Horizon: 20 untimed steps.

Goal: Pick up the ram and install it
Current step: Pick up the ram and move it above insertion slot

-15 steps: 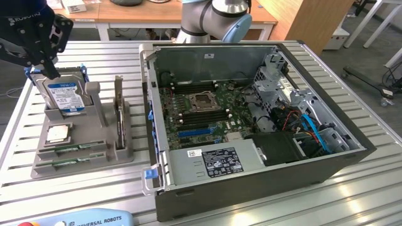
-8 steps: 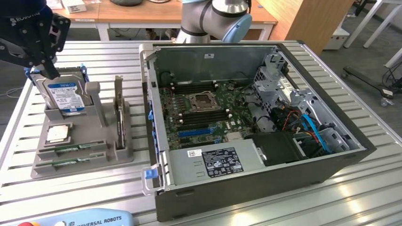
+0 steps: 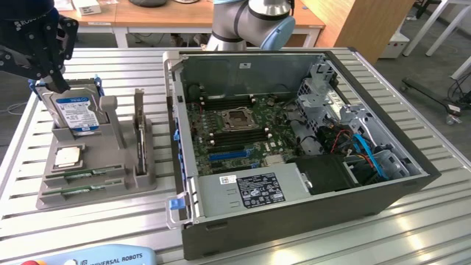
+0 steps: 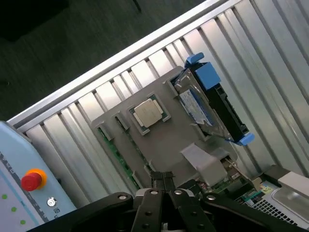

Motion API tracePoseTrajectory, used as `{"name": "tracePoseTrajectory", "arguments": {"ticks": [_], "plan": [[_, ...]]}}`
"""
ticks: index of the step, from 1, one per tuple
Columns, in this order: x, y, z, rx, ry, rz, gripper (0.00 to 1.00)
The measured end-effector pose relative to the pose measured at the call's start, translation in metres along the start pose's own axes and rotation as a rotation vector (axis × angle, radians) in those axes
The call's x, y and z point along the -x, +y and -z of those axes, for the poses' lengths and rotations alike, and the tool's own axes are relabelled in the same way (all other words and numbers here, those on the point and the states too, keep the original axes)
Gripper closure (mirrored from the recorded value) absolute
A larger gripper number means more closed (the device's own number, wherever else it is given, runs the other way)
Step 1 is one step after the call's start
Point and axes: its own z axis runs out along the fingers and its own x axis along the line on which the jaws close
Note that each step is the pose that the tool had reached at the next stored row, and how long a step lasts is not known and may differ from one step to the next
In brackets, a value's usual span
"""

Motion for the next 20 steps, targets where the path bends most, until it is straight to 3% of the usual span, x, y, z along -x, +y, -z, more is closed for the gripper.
{"name": "tracePoseTrajectory", "arguments": {"ticks": [20], "plan": [[0.0,0.0,-0.0001,0.0054,0.0151,0.322,0.9]]}}
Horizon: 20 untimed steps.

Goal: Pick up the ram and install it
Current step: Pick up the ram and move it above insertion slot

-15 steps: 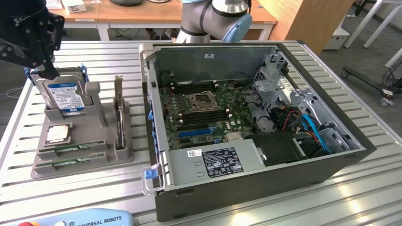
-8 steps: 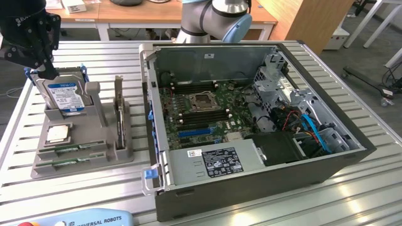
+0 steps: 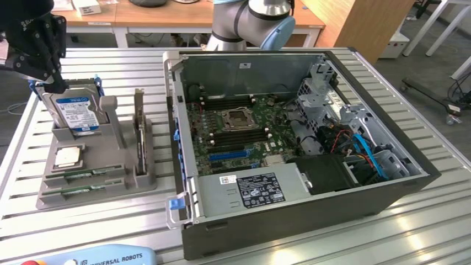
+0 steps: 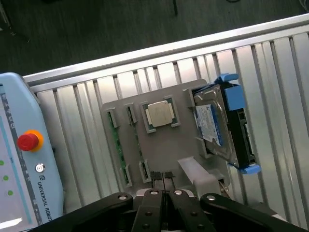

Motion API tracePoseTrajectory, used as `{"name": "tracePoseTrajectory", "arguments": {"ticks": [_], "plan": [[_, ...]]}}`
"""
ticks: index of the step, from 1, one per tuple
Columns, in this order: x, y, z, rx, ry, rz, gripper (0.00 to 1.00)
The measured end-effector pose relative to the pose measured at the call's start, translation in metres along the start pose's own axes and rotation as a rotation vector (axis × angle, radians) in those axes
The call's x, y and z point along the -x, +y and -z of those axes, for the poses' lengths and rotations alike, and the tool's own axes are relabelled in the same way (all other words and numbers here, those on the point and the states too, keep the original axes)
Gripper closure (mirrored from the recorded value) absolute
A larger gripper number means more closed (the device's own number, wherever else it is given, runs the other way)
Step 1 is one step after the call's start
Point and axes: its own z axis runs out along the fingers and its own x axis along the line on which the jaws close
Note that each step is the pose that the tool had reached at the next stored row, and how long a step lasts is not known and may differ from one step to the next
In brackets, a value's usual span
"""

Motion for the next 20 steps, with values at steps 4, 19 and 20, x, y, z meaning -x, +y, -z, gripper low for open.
{"name": "tracePoseTrajectory", "arguments": {"ticks": [4,19,20], "plan": [[0.0,0.0,0.0,0.0011,0.0025,0.059,0.9],[0.0,0.0,-0.0002,0.0039,0.0118,0.228,0.9],[0.0,0.0,-0.0002,0.004,0.0118,0.228,0.9]]}}
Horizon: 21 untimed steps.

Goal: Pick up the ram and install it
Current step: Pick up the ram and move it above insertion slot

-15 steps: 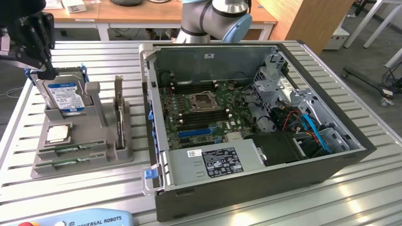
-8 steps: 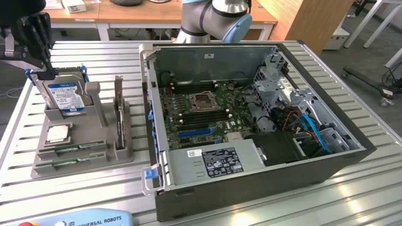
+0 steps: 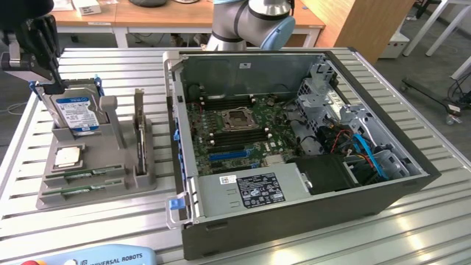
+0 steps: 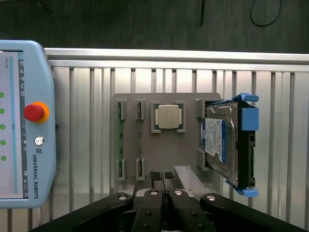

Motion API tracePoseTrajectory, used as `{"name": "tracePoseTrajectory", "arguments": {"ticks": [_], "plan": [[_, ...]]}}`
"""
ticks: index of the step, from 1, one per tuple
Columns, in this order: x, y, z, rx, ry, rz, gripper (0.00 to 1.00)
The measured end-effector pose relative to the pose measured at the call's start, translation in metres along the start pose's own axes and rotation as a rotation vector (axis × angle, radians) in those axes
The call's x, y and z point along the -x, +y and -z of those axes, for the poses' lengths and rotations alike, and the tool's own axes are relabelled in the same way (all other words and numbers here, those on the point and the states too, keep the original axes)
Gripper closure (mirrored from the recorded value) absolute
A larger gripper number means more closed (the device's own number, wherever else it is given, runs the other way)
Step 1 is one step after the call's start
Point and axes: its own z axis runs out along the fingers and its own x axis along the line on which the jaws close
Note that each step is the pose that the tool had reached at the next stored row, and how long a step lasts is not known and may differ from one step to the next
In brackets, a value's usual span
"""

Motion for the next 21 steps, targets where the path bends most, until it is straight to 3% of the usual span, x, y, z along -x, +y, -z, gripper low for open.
{"name": "tracePoseTrajectory", "arguments": {"ticks": [21], "plan": [[0.0,0.0,0.0,0.0001,0.0005,0.01,0.89]]}}
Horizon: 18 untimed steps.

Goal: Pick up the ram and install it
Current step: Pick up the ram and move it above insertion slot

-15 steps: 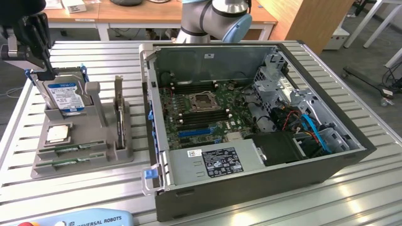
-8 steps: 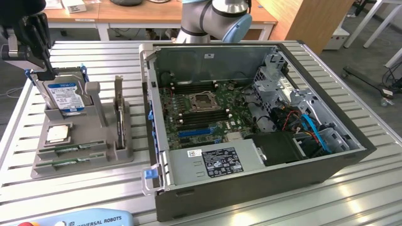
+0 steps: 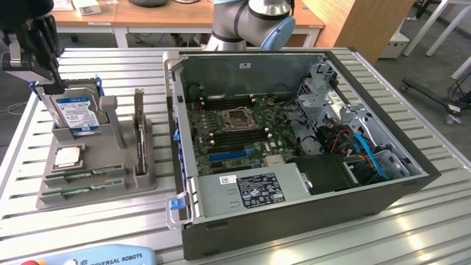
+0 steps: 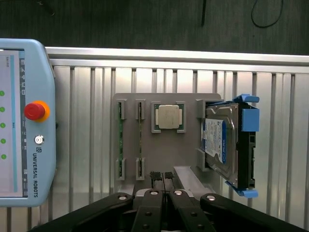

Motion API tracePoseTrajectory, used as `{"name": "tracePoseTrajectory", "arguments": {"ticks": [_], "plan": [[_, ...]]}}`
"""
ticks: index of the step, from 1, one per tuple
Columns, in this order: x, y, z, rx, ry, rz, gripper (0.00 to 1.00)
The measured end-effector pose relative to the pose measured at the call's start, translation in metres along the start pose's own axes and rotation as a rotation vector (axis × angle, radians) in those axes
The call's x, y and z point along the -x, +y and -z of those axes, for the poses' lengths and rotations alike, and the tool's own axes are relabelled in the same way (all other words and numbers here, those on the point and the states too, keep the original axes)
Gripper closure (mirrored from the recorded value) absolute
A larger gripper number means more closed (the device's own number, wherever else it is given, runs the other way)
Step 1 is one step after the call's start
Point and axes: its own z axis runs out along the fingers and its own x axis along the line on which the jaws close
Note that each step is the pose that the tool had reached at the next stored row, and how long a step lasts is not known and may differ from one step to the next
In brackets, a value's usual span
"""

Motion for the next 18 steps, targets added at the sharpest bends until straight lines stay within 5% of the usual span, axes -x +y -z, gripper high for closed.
{"name": "tracePoseTrajectory", "arguments": {"ticks": [6,18], "plan": [[0.0,0.0,0.0,-0.0001,0.0,0.0,0.71],[-0.0014,0.0001,0.0,-0.0001,0.0,0.0,0.63]]}}
